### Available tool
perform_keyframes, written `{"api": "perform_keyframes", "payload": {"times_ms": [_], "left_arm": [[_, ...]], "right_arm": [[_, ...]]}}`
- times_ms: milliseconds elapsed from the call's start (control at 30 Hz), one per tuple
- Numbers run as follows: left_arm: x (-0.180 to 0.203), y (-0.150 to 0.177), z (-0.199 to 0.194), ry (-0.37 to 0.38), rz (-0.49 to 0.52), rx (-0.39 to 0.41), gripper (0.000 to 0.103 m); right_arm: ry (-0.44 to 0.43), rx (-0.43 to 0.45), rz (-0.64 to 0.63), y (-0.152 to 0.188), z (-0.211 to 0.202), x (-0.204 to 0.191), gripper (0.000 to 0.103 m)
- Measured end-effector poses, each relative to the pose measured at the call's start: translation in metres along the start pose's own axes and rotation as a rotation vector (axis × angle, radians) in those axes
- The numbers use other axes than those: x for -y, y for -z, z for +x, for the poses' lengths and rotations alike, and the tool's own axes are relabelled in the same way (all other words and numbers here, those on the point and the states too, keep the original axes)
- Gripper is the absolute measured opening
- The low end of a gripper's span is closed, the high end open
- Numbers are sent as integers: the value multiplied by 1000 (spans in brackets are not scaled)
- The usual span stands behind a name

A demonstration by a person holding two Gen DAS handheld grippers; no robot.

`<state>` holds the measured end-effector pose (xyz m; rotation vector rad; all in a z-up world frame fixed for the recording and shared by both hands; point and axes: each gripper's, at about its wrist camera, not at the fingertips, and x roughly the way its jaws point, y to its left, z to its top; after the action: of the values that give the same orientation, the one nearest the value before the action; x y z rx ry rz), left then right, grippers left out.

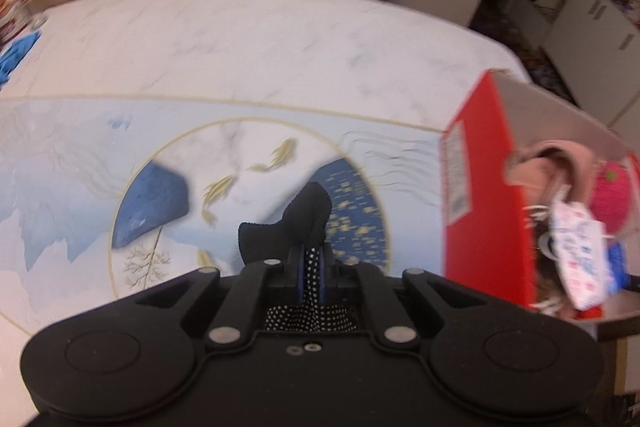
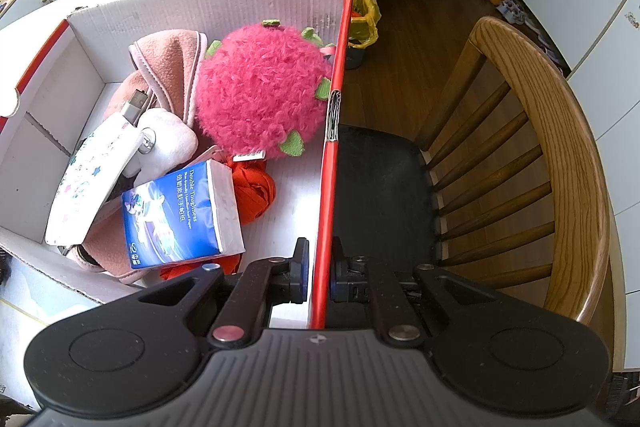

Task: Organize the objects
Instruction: 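Close the left gripper on the black mesh fabric and lift it, then carry the black mesh fabric into the box and open the left gripper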

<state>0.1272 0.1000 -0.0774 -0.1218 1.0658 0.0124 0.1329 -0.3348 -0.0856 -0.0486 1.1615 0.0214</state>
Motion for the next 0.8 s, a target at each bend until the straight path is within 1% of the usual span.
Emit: {"api": "perform_keyframes", "payload": {"times_ms": [200, 400, 533, 800], "left_arm": [[22, -6, -31, 62, 93, 46, 4], [50, -17, -58, 101, 196, 88, 4], [72, -26, -73, 131, 251, 134, 4], [121, -44, -82, 201, 344, 187, 4]], "right_arm": [[-1, 0, -1, 0, 0, 0, 9], [-1, 1, -2, 0, 0, -1, 9], [-2, 2, -1, 0, 0, -1, 9], [-9, 5, 5, 0, 0, 0, 9]]}}
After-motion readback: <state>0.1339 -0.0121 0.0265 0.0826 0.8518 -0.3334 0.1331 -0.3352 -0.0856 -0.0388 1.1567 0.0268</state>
